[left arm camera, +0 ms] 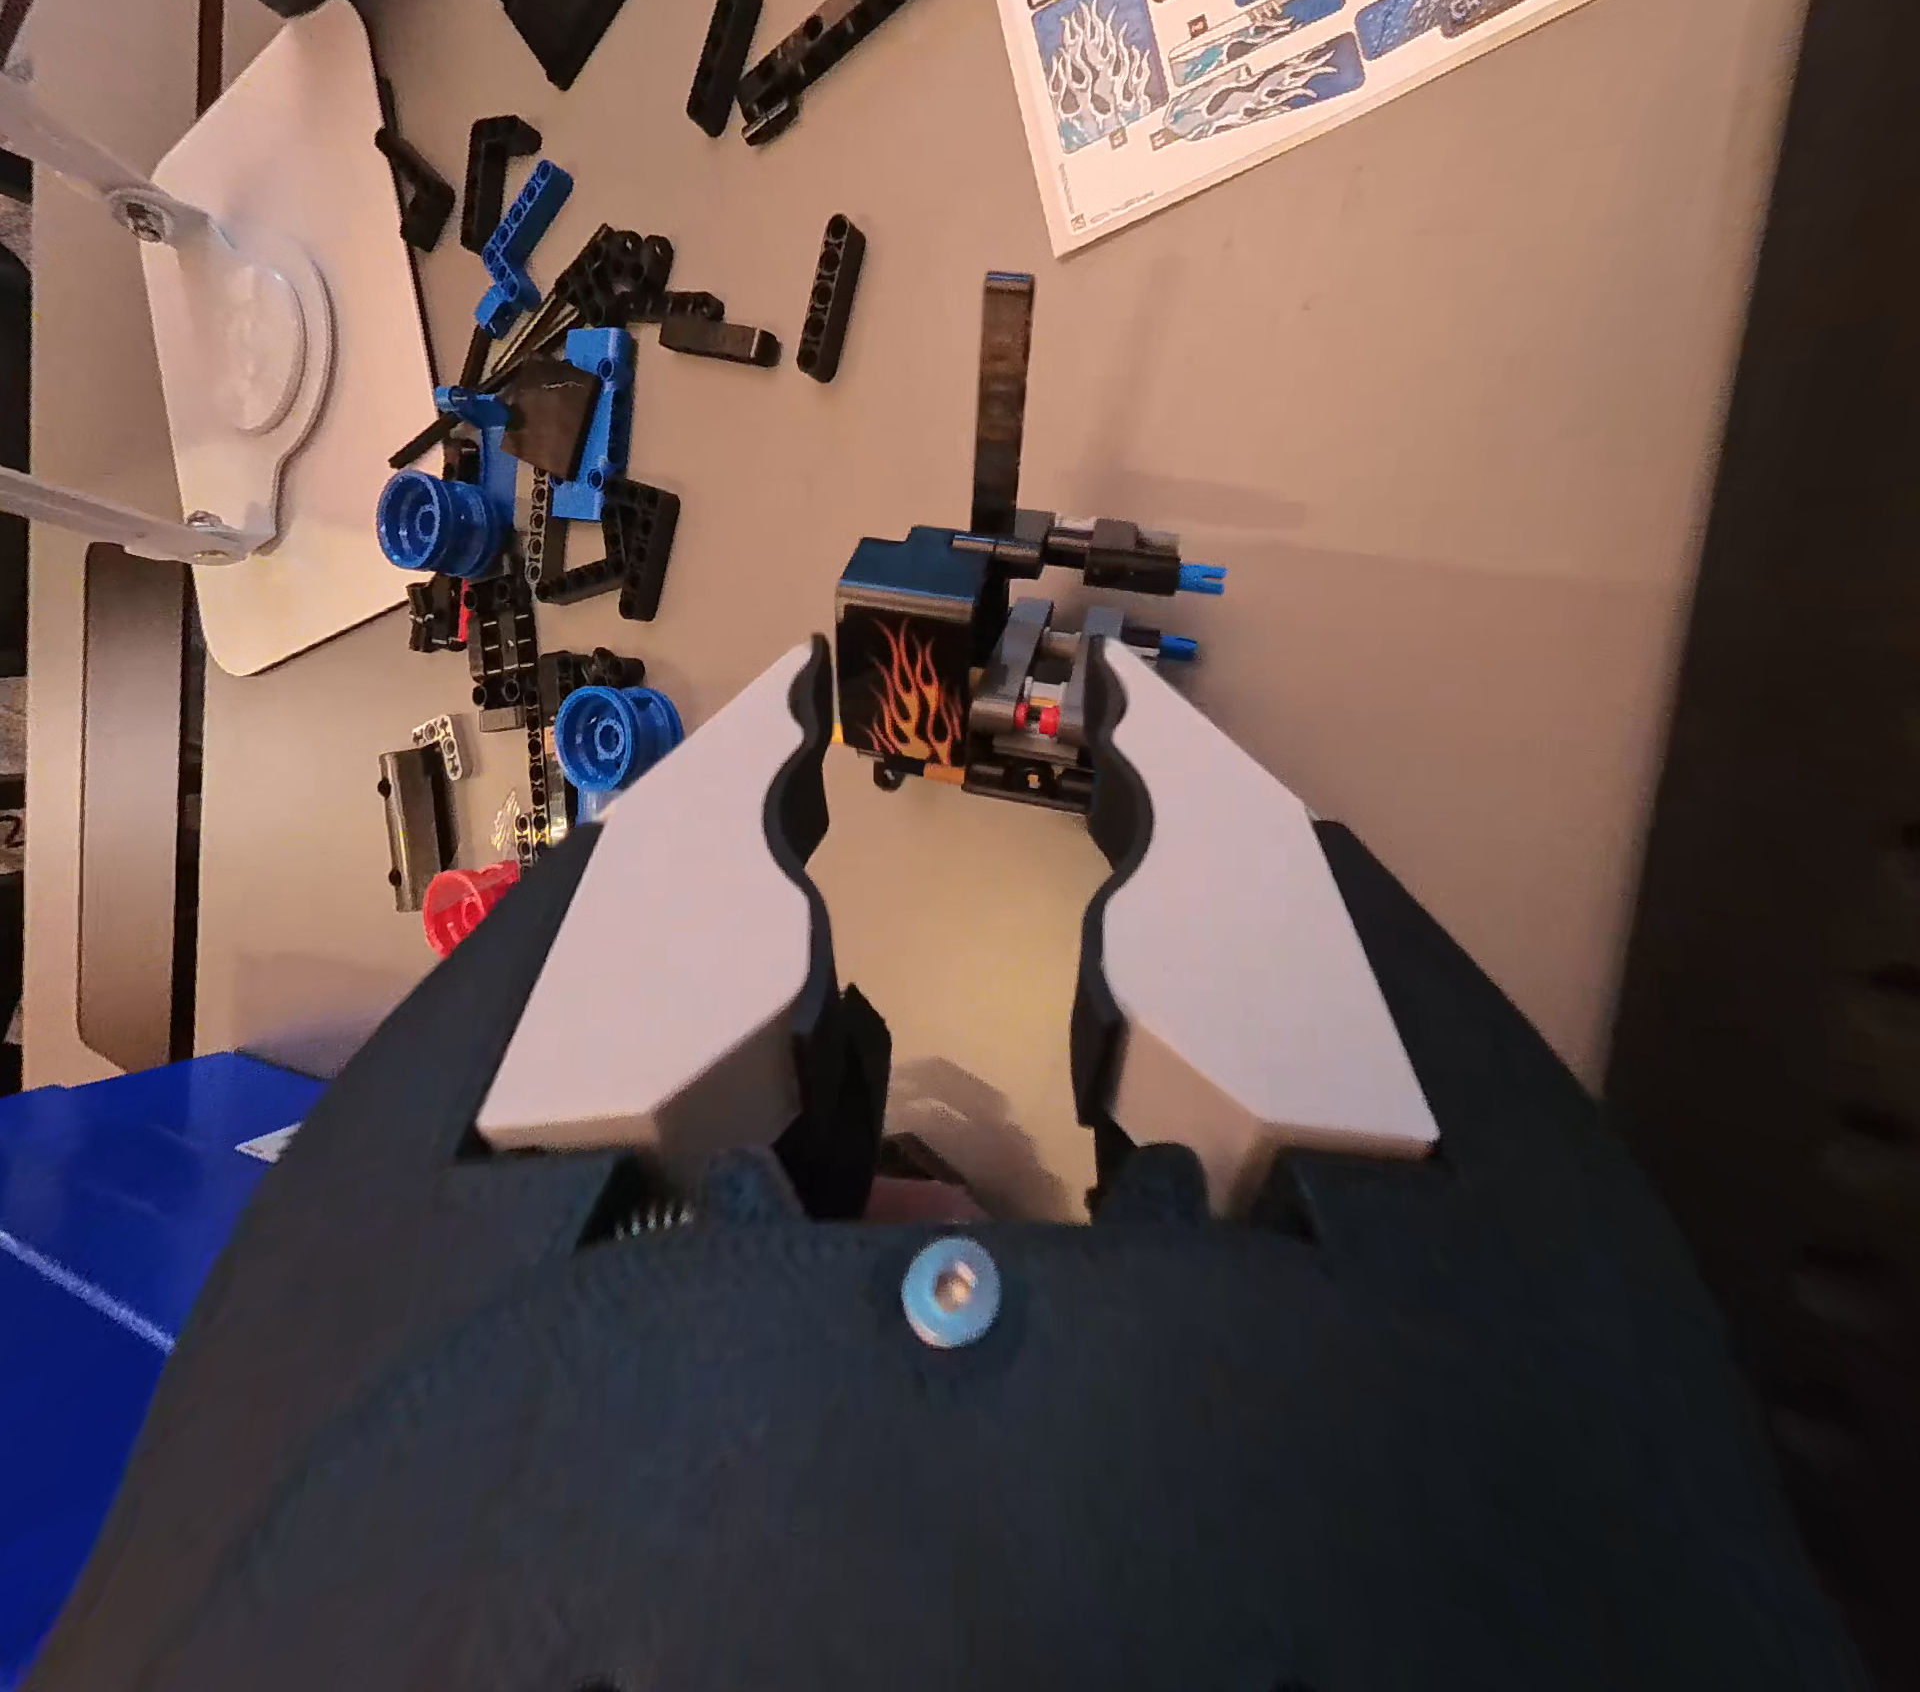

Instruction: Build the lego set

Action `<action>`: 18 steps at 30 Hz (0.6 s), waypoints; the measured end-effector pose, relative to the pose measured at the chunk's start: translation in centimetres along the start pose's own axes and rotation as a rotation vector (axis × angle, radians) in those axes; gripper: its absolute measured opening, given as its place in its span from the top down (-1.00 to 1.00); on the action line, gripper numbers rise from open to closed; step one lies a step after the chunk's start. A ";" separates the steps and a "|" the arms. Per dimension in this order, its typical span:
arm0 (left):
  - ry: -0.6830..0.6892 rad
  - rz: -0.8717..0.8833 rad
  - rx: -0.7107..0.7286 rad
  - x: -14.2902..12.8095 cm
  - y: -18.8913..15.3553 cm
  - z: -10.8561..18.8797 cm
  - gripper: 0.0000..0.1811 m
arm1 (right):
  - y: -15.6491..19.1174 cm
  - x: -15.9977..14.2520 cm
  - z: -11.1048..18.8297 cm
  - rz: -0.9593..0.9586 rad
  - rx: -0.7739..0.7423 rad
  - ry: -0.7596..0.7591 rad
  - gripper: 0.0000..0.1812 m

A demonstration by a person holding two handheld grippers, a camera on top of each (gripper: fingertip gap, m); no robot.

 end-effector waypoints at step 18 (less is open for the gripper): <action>0.068 0.026 0.143 -0.7 -0.4 1.6 0.49 | 13.1 12.7 -9.5 0.259 0.362 -0.123 0.70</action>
Point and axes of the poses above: each gripper's, where its closed fingertips meet, z back along the fingers, x out of its top, y = z × x across the jaws, the point moved 8 cm from there along z, back along the fingers, and after that the axes turned 10 degrees about -z, right-handed, at the moved point
